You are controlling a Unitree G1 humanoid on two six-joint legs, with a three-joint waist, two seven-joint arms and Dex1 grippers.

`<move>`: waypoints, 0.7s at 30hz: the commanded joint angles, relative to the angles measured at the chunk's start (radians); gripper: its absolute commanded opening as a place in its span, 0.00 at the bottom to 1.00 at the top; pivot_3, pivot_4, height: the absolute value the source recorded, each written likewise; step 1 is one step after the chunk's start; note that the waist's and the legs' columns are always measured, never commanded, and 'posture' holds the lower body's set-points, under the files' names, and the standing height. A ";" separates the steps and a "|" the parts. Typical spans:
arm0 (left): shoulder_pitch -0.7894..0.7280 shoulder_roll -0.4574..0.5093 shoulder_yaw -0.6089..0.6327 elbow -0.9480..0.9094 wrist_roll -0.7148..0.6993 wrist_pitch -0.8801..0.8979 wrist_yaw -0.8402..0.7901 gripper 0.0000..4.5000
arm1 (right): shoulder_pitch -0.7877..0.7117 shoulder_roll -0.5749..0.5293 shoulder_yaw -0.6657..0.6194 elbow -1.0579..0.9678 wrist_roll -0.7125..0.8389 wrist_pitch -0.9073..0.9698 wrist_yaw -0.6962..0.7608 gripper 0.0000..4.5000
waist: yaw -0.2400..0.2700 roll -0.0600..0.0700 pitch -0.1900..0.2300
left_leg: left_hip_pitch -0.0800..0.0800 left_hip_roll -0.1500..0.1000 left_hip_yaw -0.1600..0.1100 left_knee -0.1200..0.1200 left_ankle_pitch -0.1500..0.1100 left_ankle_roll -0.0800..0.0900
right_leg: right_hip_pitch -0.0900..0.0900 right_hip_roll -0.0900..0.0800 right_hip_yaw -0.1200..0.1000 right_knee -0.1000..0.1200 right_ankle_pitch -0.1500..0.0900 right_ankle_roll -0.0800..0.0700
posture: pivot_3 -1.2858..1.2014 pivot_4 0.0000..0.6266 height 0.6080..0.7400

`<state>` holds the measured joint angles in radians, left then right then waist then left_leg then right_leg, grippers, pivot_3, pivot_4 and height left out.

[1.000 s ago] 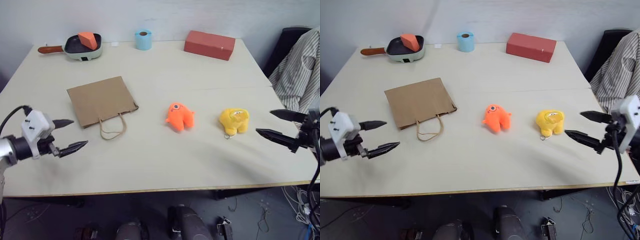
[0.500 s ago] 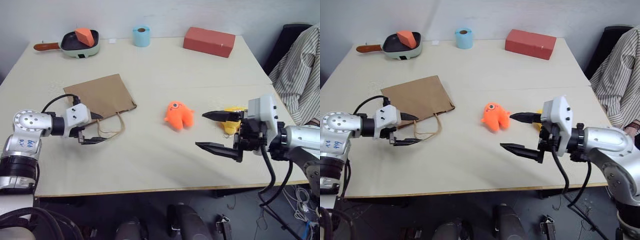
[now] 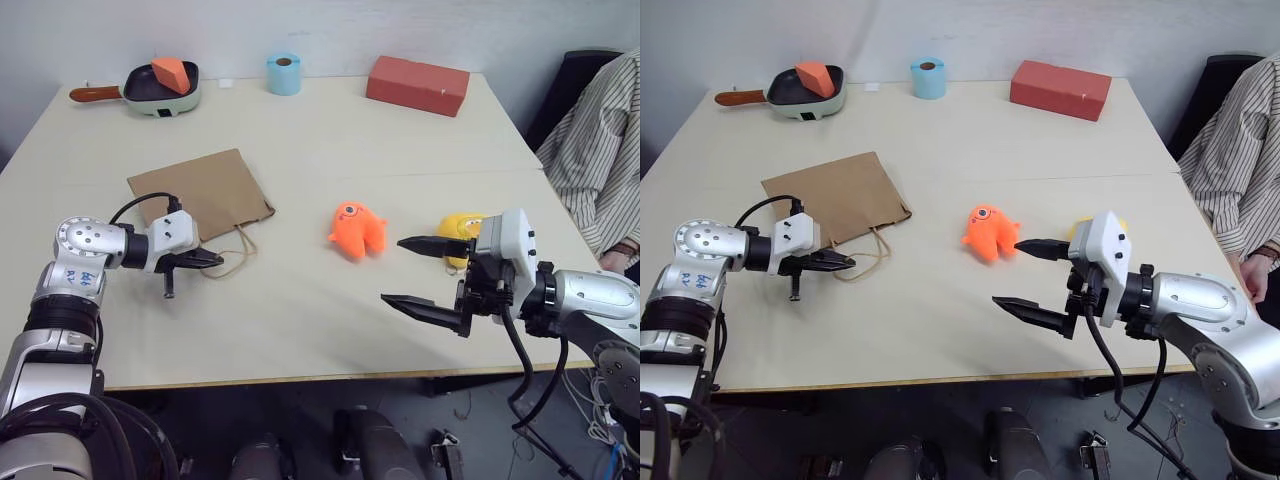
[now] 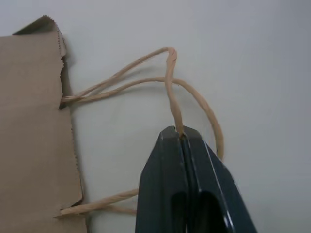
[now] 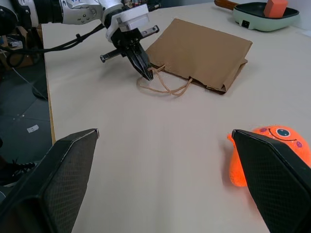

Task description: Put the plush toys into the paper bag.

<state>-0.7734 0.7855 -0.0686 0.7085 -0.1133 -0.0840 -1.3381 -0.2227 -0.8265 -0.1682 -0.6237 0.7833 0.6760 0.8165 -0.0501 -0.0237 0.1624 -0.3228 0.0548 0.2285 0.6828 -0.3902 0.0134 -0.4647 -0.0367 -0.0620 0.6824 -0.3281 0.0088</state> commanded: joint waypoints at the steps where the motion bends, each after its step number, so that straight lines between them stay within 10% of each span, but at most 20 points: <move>1: -0.018 0.004 0.073 -0.196 -0.183 0.296 -0.075 0.01 | -0.007 0.012 -0.005 -0.016 -0.018 -0.019 -0.032 1.00 | -0.001 -0.003 0.001 | 0.000 0.000 0.000 0.000 0.000 0.000 | 0.000 0.000 0.000 0.000 0.000 0.000 | 0.52 0.24 1.00; 7: -0.001 -0.003 0.175 -0.474 -0.400 0.746 0.034 0.00 | -0.067 0.098 0.076 0.029 -0.051 -0.009 -0.092 0.87 | -0.009 -0.003 0.001 | 0.001 0.001 -0.001 0.001 0.000 0.000 | 0.000 0.000 0.001 0.002 0.000 0.000 | 0.52 0.24 1.00; 18: 0.072 -0.080 0.311 -0.760 -0.622 1.053 0.294 0.00 | -0.405 0.427 0.448 0.414 -0.356 -0.105 -0.154 0.02 | -0.012 -0.003 0.001 | 0.003 0.001 -0.001 0.002 0.001 -0.002 | 0.000 0.000 0.002 0.007 -0.002 -0.004 | 0.52 0.24 1.00; 21: 0.065 -0.101 0.347 -0.788 -0.677 1.101 0.354 0.00 | -0.457 0.495 0.504 0.556 -0.452 -0.175 -0.158 0.01 | -0.011 -0.003 0.001 | 0.003 0.001 -0.001 0.002 0.001 -0.002 | 0.000 0.000 0.002 0.007 -0.002 -0.004 | 0.52 0.24 1.00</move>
<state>-0.6946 0.6813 0.2357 -0.0337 -0.7443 1.0002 -1.0110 -0.6625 -0.3474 0.3213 -0.1005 0.3719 0.5518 0.6623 -0.0612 -0.0270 0.1637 -0.3201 0.0555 0.2276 0.6847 -0.3895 0.0117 -0.4649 -0.0368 -0.0603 0.6897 -0.3304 0.0048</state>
